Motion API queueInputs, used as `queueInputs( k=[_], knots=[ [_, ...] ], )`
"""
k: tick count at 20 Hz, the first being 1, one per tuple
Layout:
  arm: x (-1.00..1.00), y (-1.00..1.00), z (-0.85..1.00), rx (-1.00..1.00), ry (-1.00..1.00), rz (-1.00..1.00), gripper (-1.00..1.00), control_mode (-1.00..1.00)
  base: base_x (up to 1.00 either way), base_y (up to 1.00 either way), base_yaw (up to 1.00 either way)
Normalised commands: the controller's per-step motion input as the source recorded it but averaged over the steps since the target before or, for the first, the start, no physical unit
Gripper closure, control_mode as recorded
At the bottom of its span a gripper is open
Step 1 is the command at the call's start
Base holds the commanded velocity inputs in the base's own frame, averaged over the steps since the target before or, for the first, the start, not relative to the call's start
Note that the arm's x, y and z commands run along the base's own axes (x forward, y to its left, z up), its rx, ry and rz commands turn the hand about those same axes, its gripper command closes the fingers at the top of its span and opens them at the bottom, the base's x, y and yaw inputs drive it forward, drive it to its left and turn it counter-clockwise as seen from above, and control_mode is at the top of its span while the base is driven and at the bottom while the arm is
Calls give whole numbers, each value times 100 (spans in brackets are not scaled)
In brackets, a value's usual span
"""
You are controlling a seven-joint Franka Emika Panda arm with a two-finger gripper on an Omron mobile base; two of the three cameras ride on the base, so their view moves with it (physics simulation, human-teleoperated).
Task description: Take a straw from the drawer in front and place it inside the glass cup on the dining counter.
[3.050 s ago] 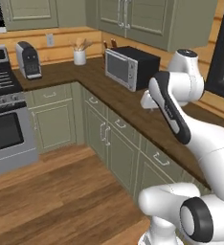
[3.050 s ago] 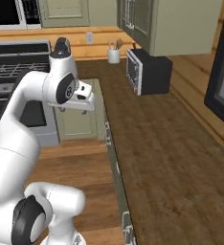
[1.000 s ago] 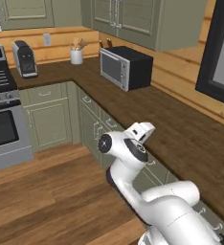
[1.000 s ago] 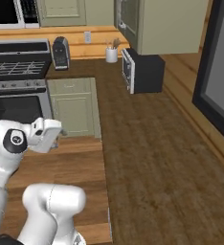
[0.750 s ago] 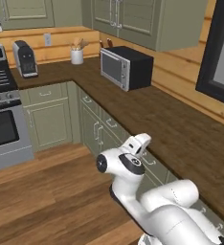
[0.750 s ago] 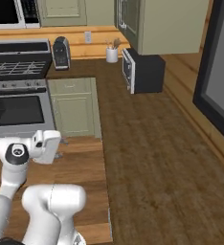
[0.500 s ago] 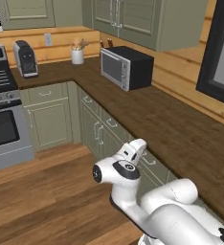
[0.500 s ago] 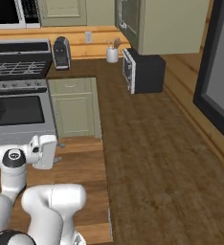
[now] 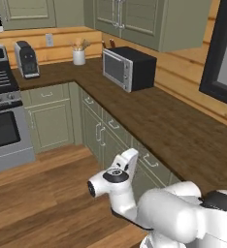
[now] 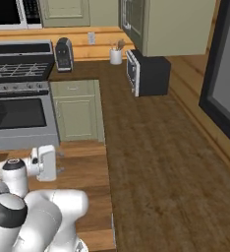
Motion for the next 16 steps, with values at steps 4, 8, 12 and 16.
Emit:
queueInputs(
  k=[4, 8, 12, 16],
  knots=[
    [40, -9, -64, -13, 0, -8, -100, -100, 0, 0, 0],
    [42, -24, -62, -7, 2, -7, -100, -100, 0, 0, 0],
    [37, -30, -52, 0, 3, -6, -100, -100, 0, 0, 0],
    [45, -34, -47, 0, 4, -10, -100, -100, 0, 0, 0]
  ],
)
